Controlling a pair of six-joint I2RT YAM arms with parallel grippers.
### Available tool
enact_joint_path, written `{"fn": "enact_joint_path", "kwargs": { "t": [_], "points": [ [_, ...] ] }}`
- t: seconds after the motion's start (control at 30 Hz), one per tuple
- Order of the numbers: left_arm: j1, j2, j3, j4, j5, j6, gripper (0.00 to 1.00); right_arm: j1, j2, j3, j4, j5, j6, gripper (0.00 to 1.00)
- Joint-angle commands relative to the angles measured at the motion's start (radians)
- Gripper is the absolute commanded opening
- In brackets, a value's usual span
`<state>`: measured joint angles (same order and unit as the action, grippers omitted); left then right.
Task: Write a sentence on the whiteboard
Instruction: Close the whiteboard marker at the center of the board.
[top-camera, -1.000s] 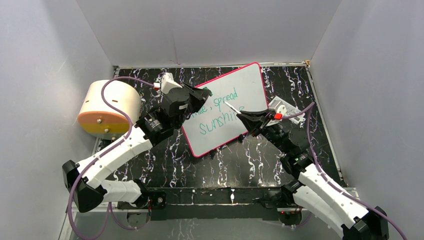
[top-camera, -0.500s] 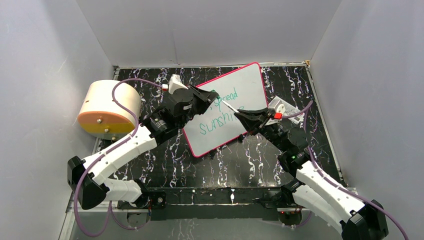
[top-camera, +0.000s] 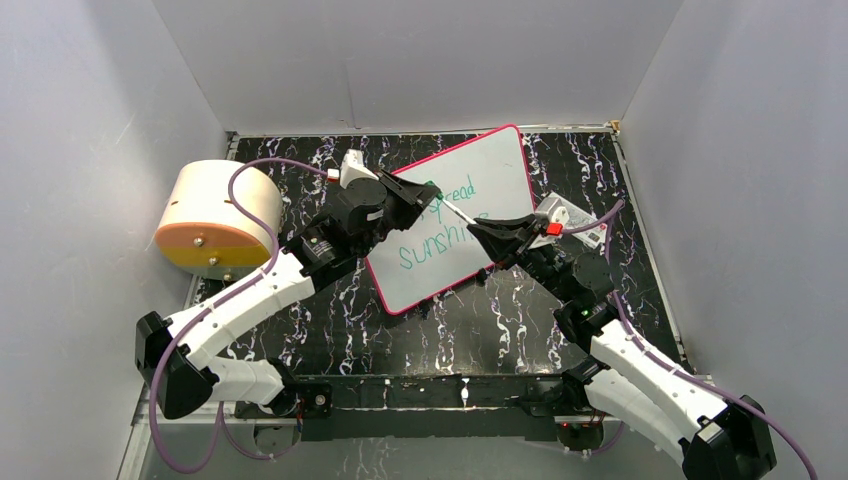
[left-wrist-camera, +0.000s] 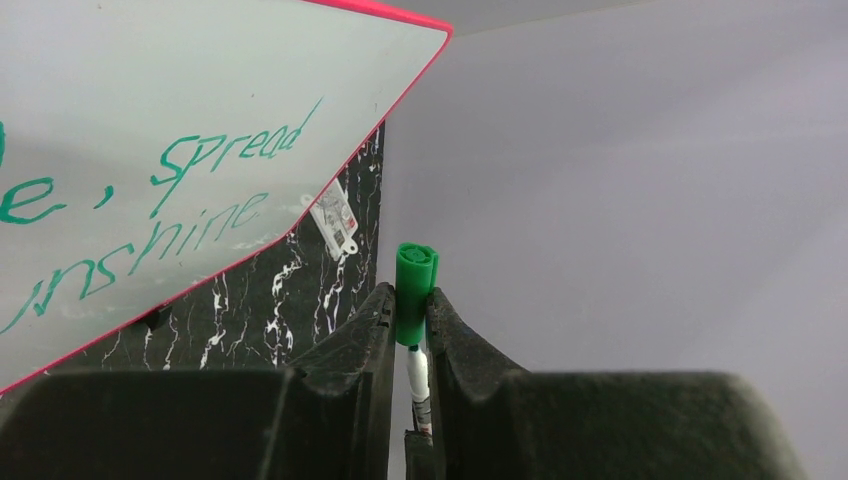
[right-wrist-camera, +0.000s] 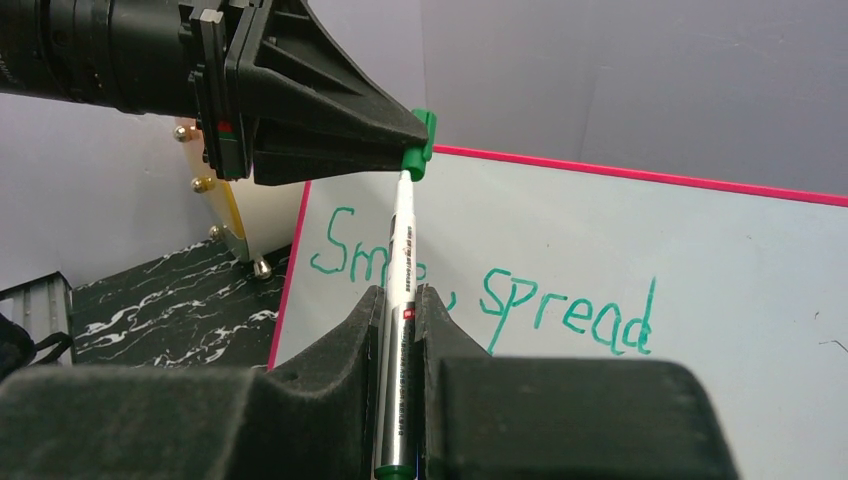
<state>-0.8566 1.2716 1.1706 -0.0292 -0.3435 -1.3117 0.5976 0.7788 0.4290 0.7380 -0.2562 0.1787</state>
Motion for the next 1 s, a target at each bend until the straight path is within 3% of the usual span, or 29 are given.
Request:
{"fn": "enact_joint_path", "kwargs": {
  "t": [0.0, 0.97],
  "points": [
    [0.004, -0.018, -0.008, 0.025, 0.001, -0.004, 0.00, 0.001, -0.013, 0.000, 0.085, 0.038, 0.009, 0.00],
    [0.004, -0.023, -0.031, 0.091, 0.056, -0.010, 0.00, 0.001, -0.002, -0.010, 0.124, 0.073, 0.026, 0.00]
  ]
}}
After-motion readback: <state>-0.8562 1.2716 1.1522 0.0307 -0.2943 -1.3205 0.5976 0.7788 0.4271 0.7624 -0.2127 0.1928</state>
